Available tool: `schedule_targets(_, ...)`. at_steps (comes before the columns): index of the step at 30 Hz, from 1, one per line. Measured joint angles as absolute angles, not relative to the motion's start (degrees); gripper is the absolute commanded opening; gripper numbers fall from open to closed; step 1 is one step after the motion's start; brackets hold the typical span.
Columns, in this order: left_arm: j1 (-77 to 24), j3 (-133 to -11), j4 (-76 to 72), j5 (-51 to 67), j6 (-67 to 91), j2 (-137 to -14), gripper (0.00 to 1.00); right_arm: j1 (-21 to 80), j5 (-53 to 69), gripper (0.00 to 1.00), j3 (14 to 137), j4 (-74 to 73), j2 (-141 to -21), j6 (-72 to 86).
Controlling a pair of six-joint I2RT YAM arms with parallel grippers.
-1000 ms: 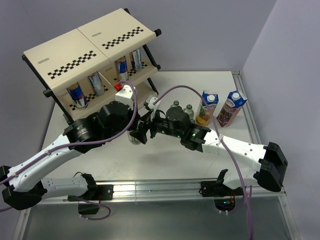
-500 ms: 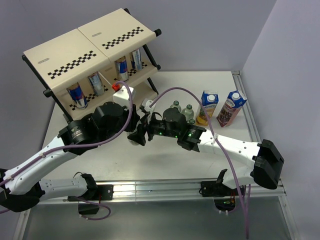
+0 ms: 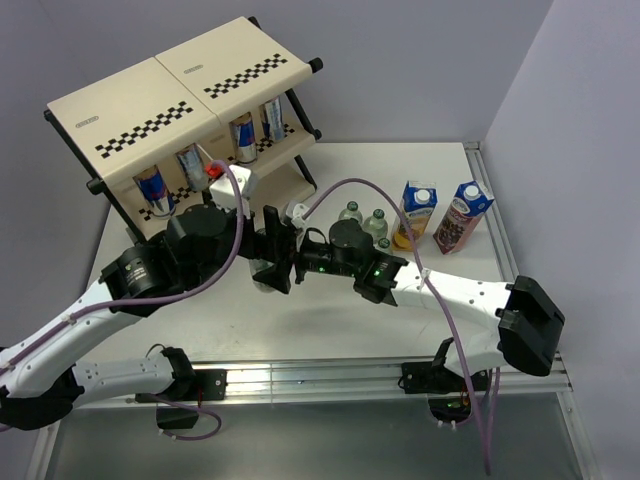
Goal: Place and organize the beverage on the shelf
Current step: Pick up the drink from the center of the board, then adjust the drink.
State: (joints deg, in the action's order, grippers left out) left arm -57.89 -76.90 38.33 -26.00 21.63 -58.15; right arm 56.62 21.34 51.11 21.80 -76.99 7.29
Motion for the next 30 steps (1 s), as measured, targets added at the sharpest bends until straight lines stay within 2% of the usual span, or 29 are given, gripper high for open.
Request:
schedule_targets(6, -58.3, -78.2, 39.0, -29.2, 22.5, -57.7, 0.99, 56.4, 20.1, 0.0, 51.1, 26.3, -79.1, 7.6)
schedule_targets(13, -58.4, -87.5, 44.8, -48.4, 30.3, -58.9, 0.99, 55.5, 16.5, 0.0, 51.0, 32.6, -85.7, 5.4)
schedule_targets(17, -58.3, -88.9, 46.1, -55.8, 32.2, -56.0, 0.99, 53.8, 12.3, 0.0, 51.0, 35.0, -92.7, 3.5)
schedule_targets(22, -58.2, -85.0, 45.3, -59.1, 30.7, -49.9, 1.0, 51.0, 5.1, 0.0, 51.0, 41.6, -101.1, 1.2)
schedule_targets(26, -58.2, -79.1, 42.1, -60.0, 27.4, -45.8, 1.0, 49.5, -0.3, 0.0, 51.3, 52.4, -108.3, -0.7)
schedule_targets(30, -58.2, -74.2, 40.6, -61.2, 24.8, -45.2, 0.99, 48.9, -3.1, 0.0, 53.4, 55.1, -112.6, -1.4)
